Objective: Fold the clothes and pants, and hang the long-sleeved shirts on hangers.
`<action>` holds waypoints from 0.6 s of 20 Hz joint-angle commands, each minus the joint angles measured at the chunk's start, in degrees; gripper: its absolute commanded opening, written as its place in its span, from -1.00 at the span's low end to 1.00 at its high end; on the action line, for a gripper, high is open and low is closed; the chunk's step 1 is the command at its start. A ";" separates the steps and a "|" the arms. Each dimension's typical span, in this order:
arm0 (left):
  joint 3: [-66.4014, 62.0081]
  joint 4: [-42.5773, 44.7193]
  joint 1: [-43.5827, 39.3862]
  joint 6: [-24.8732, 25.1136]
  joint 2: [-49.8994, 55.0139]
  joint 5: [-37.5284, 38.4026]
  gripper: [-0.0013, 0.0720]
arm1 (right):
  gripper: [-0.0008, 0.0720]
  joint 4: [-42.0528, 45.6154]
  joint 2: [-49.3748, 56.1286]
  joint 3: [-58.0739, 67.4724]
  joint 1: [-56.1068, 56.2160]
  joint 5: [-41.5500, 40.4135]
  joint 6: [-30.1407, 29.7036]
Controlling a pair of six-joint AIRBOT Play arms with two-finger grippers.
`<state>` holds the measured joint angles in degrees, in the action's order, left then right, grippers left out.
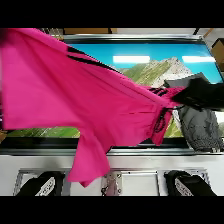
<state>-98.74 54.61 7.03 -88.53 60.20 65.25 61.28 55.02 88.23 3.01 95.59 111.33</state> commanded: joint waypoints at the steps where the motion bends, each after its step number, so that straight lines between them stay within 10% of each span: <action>1: 4.42 -2.19 -0.48 0.02 14.51 -0.09 -0.95 | -0.91 -0.37 12.07 -5.95 0.42 -5.75 -3.02; 12: -15.67 -1.57 -3.87 0.09 38.40 2.45 -0.96 | -0.90 -0.42 34.01 2.27 -1.27 -28.13 -5.84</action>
<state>-111.09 52.71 2.76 -88.01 95.90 65.56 60.64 87.39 89.62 2.35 72.12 107.53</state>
